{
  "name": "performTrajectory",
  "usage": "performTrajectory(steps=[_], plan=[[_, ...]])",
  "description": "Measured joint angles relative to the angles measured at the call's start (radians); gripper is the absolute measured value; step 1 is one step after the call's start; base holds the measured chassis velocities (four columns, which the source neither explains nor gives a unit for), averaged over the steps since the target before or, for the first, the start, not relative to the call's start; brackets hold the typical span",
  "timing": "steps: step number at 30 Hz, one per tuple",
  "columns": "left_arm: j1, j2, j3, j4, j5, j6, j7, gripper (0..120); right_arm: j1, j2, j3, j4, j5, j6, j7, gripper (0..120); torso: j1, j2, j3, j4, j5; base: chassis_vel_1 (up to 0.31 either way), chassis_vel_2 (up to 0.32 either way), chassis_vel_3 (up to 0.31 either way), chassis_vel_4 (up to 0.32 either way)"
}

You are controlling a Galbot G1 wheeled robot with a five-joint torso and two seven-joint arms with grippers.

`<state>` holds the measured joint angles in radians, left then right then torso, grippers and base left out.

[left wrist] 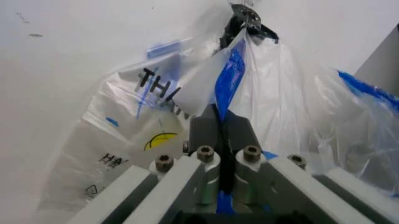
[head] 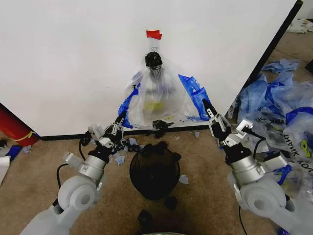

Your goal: Pick up the garbage bag from the wall and place it over the trash bin.

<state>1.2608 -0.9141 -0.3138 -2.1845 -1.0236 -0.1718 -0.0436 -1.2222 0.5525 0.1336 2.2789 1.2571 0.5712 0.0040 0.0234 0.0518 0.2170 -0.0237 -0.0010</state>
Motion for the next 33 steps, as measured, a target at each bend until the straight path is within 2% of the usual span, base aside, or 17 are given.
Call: performTrajectory(steps=[11,24,33], plan=[[0.05,0.001,0.015,-0.032,0.026,0.003,-0.002,0,-0.143,0.033,0.015,-0.023,-0.078,0.028,-0.027,0,0.0,0.0,0.0,0.0002,0.0,0.0,0.0,0.0,0.0],[0.079,-0.009,0.058,0.002,0.073,-0.016,-0.002,0,-0.187,0.059,-0.016,-0.076,-0.12,0.049,-0.051,0,0.0,0.0,0.0,0.0001,-0.0001,0.0,0.0,0.0,0.0],[0.076,-0.003,0.053,0.0,0.076,-0.019,-0.006,0,-0.185,0.052,-0.016,-0.077,-0.122,0.053,-0.055,0,0.0,0.0,0.0,0.0001,-0.0001,0.0,0.0,0.0,0.0]])
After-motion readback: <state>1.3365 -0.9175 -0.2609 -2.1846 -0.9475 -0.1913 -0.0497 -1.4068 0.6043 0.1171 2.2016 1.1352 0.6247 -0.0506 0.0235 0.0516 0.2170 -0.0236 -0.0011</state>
